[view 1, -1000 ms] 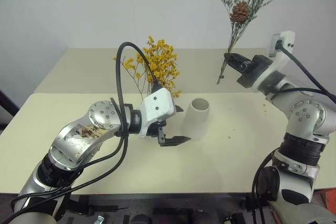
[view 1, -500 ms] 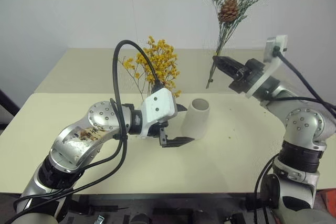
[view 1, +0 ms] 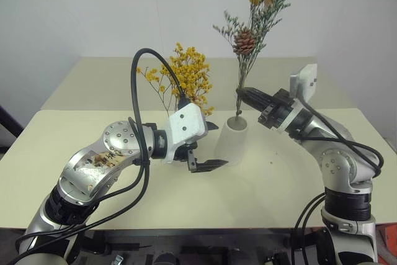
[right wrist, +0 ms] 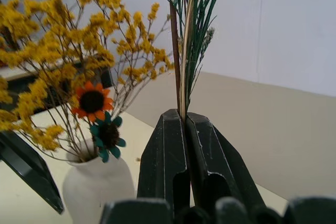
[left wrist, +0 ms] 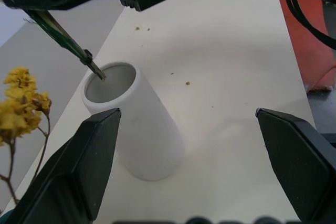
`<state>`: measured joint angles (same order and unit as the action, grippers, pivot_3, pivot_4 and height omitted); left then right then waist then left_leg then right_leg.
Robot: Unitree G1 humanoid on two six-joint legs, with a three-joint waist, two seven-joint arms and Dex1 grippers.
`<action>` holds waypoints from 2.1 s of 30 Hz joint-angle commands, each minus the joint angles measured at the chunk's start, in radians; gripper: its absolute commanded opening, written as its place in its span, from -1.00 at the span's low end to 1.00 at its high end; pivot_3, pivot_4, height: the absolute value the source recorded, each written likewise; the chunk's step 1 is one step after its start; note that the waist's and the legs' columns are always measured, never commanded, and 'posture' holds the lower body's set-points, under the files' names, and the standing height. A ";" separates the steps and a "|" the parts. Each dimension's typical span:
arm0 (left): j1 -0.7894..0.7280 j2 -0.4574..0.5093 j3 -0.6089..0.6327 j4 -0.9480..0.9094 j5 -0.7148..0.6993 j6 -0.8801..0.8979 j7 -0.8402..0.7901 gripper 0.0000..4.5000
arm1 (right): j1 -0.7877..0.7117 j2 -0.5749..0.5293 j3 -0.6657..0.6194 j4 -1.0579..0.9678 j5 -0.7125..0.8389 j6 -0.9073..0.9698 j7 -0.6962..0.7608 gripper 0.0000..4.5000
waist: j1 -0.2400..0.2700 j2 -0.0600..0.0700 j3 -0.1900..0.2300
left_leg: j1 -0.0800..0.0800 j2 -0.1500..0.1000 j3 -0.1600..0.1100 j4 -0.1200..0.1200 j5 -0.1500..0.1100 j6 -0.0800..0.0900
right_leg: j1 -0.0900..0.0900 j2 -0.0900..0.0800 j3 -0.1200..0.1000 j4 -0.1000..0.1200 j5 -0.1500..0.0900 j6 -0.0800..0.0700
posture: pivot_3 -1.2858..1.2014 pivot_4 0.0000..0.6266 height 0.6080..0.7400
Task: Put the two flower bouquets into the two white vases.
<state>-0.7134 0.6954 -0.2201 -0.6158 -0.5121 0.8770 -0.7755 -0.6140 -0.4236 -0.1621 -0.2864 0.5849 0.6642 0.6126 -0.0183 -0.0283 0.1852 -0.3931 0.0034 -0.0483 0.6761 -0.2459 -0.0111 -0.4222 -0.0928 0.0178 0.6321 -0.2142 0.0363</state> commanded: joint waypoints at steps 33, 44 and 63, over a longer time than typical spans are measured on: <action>-0.012 0.071 0.167 0.042 -0.088 -0.014 -0.098 1.00 | 0.186 -0.298 -0.125 -0.171 0.107 0.022 0.106 0.98 | -0.001 0.000 0.000 | 0.001 0.000 0.000 0.000 0.000 0.000 | 0.001 0.000 0.000 0.000 0.000 0.000 | 0.03 -0.52 1.00; 0.121 0.251 0.444 0.070 -0.213 -0.057 -0.243 1.00 | 0.154 -0.473 -0.212 -0.056 0.256 0.109 0.253 0.98 | 0.002 0.000 0.000 | 0.001 0.002 0.001 0.000 -0.001 0.001 | 0.001 0.001 0.000 -0.001 0.000 0.000 | 0.03 -0.52 1.00; 0.498 0.308 0.724 0.099 -0.249 -0.209 -0.328 1.00 | 0.221 -0.607 -0.284 -0.003 0.294 0.135 0.405 0.98 | 0.004 0.000 0.000 | 0.002 0.003 0.004 0.000 -0.001 0.001 | 0.002 0.001 0.000 -0.002 0.000 0.000 | 0.03 -0.52 1.00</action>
<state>-0.2202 1.0001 0.4648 -0.5239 -0.7640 0.7055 -1.0911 -0.3893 -1.0060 -0.3920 -0.2736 0.8485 0.7900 1.0029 -0.0139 -0.0284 0.1854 -0.3914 0.0067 -0.0444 0.6761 -0.2469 -0.0096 -0.4203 -0.0918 0.0177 0.6306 -0.2146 0.0361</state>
